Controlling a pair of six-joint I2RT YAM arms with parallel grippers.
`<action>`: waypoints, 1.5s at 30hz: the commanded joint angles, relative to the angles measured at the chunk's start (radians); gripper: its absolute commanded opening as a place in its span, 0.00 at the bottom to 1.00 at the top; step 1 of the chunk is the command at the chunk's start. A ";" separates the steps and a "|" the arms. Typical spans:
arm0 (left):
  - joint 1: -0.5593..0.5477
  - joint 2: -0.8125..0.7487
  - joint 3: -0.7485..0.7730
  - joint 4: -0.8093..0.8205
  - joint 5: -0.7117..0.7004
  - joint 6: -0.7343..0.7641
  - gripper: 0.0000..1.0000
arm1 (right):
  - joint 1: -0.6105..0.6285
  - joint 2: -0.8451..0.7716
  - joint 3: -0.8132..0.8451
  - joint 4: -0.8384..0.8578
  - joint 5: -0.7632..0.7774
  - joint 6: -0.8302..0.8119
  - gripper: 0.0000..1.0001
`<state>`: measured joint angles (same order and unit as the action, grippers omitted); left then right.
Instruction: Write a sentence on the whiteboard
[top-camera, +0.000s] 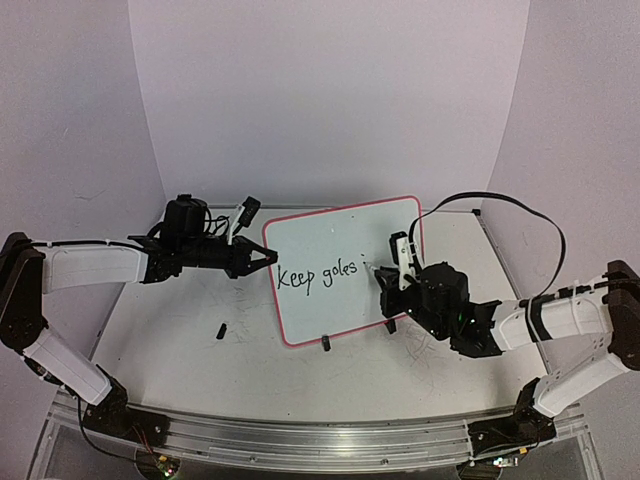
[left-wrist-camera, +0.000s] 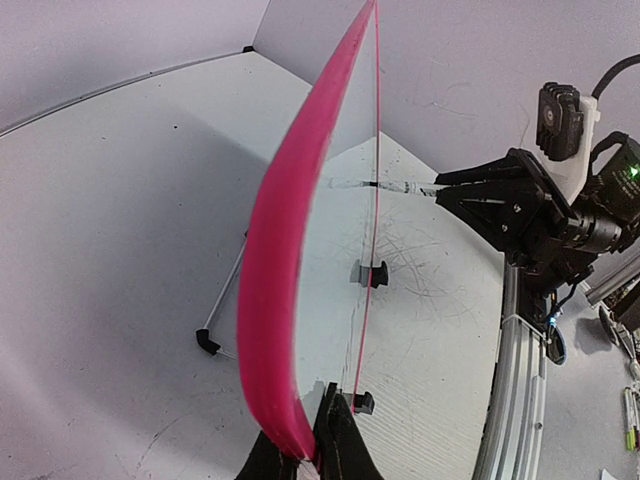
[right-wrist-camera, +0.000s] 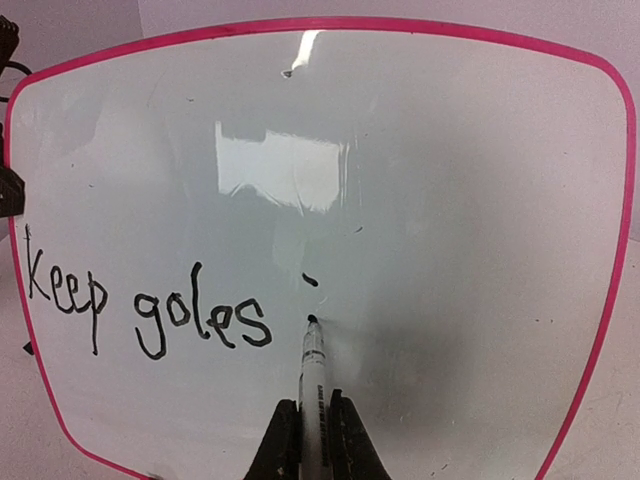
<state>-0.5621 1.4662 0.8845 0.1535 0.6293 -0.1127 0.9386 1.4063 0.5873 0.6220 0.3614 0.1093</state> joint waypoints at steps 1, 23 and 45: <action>0.014 -0.014 0.023 -0.024 -0.158 0.106 0.00 | -0.002 -0.004 0.025 -0.034 0.008 0.039 0.00; 0.014 -0.010 0.027 -0.024 -0.155 0.105 0.00 | 0.011 -0.025 0.009 -0.071 0.001 0.071 0.00; 0.014 -0.024 0.020 -0.025 -0.168 0.105 0.00 | -0.004 -0.035 0.030 -0.017 0.036 0.039 0.00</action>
<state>-0.5626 1.4649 0.8845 0.1535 0.6323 -0.1106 0.9388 1.3616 0.5823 0.5746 0.3636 0.1539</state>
